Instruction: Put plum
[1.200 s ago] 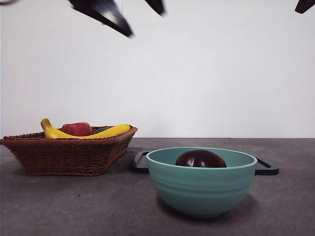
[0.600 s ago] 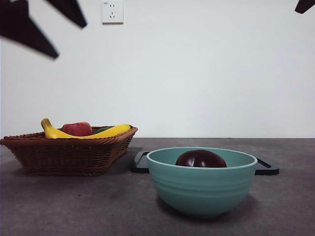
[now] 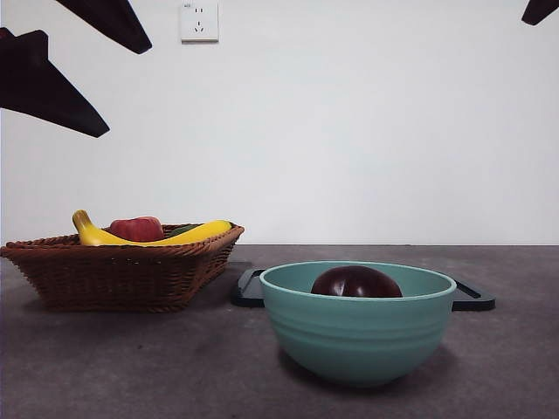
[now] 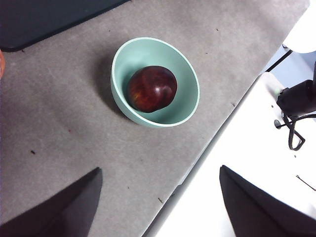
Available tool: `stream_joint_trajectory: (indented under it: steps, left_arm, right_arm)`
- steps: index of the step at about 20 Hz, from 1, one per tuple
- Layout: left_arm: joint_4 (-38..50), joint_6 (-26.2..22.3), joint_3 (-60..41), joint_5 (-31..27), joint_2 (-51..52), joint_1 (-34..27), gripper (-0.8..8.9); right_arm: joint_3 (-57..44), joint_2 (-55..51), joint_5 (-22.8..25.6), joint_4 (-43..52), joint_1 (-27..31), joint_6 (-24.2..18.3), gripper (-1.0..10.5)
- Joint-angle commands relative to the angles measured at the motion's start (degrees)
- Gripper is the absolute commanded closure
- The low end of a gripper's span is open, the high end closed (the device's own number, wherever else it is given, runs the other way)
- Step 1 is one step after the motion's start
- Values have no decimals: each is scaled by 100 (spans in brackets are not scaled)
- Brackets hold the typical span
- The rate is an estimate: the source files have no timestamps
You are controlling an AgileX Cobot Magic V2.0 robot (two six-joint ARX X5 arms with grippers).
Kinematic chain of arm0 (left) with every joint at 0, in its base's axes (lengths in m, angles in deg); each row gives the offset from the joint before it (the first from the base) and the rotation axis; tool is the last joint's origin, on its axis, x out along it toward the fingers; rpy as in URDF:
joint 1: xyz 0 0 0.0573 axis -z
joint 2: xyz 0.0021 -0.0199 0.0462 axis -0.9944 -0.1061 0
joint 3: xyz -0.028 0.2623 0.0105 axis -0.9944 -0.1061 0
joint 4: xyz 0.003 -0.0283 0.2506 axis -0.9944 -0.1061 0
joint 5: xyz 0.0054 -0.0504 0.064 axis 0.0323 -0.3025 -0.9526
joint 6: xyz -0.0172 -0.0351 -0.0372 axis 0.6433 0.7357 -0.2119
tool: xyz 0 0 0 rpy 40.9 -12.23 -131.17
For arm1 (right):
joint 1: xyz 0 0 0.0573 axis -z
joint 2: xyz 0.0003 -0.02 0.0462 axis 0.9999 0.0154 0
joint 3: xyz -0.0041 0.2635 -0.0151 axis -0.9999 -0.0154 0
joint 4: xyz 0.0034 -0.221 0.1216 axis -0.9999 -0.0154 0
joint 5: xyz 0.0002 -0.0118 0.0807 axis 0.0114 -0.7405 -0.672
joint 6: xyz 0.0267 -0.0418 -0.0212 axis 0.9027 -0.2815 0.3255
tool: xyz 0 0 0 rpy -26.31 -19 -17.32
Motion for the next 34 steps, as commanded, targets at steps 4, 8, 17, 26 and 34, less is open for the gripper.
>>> stream_joint_trajectory:
  steps: [4,8,17,26,34]
  left_arm:
    - [46,15,61,35,-28,44,439]
    - [46,13,61,35,-28,42,440]
    - [79,13,61,33,-28,42,439]
    - [151,13,61,31,-28,42,439]
    - [160,13,61,33,-28,42,440]
  right_arm:
    - [70,901,63,166,-691,282,566]
    - [70,1775,503,798,-1217,411,572]
    - [70,3314,953,1611,-1679,492,646]
    - [70,3788,1095,1987,-1799,516,776]
    - [70,3788,1047,1976,-1834,516,865]
